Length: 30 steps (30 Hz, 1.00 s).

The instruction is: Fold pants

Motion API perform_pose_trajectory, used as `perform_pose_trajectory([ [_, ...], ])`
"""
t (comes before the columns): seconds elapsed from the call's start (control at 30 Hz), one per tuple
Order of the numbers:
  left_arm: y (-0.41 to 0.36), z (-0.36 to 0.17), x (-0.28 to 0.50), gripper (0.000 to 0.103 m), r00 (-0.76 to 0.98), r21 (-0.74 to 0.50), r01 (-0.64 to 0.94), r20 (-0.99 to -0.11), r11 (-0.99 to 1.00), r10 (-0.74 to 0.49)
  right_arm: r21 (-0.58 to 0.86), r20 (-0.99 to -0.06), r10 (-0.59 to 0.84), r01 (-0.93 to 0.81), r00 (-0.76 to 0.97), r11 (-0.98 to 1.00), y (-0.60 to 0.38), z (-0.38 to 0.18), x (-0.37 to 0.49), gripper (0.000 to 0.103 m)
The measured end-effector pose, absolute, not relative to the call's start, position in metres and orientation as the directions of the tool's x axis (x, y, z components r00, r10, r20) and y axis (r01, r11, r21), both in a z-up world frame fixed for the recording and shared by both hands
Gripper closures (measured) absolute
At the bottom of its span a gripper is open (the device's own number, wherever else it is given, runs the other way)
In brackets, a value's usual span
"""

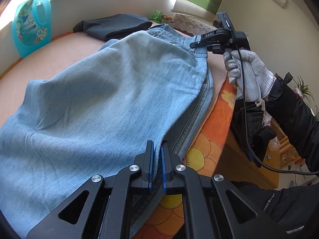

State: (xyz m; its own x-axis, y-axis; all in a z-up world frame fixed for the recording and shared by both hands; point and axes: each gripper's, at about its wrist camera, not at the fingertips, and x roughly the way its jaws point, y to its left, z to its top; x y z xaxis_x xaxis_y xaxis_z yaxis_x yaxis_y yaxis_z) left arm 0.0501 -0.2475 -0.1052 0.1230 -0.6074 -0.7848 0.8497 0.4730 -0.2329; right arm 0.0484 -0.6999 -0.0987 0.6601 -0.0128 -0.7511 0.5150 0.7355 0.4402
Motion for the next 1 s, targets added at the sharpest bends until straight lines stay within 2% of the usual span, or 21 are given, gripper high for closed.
perform_pose_trajectory([
  [0.17,-0.244,-0.099,0.050,0.098,0.124,-0.241,0.850,-0.774,0.469,-0.621,0.435,-0.689,-0.089,0.510,0.719,0.742,-0.692,-0.057,0.032,0.095],
  [0.4,-0.238,-0.089,0.048,0.098,0.105,-0.266,0.859,-0.745,0.438,-0.659,0.286,-0.607,-0.295,0.549,0.738,0.785,-0.665,0.007,-0.007,0.096],
  [0.5,-0.240,-0.093,0.043,0.098,0.077,-0.270,0.871,-0.750,0.410,-0.657,0.219,-0.647,-0.352,0.607,0.676,0.764,-0.667,-0.009,-0.021,0.096],
  [0.6,-0.245,-0.101,0.038,0.098,0.049,-0.265,0.885,-0.765,0.382,-0.643,0.213,-0.709,-0.336,0.643,0.620,0.736,-0.681,-0.039,-0.023,0.096],
  [0.8,-0.241,-0.097,0.039,0.097,0.064,-0.255,0.880,-0.773,0.401,-0.632,0.179,-0.756,-0.331,0.665,0.565,0.725,-0.693,-0.061,-0.022,0.096],
  [0.83,-0.241,-0.096,0.039,0.095,0.069,-0.255,0.873,-0.778,0.415,-0.625,0.175,-0.762,-0.326,0.662,0.560,0.729,-0.694,-0.061,-0.021,0.096],
  [0.87,-0.240,-0.095,0.040,0.089,0.077,-0.254,0.867,-0.780,0.427,-0.621,0.166,-0.771,-0.320,0.658,0.551,0.734,-0.694,-0.062,-0.021,0.096],
  [0.9,-0.237,-0.094,0.041,0.085,0.089,-0.249,0.863,-0.781,0.440,-0.618,0.157,-0.777,-0.317,0.655,0.544,0.739,-0.693,-0.060,-0.021,0.094],
  [1.0,-0.227,-0.089,0.047,0.077,0.146,-0.215,0.842,-0.791,0.494,-0.594,0.114,-0.755,-0.380,0.678,0.534,0.726,-0.692,-0.048,-0.031,0.067],
])
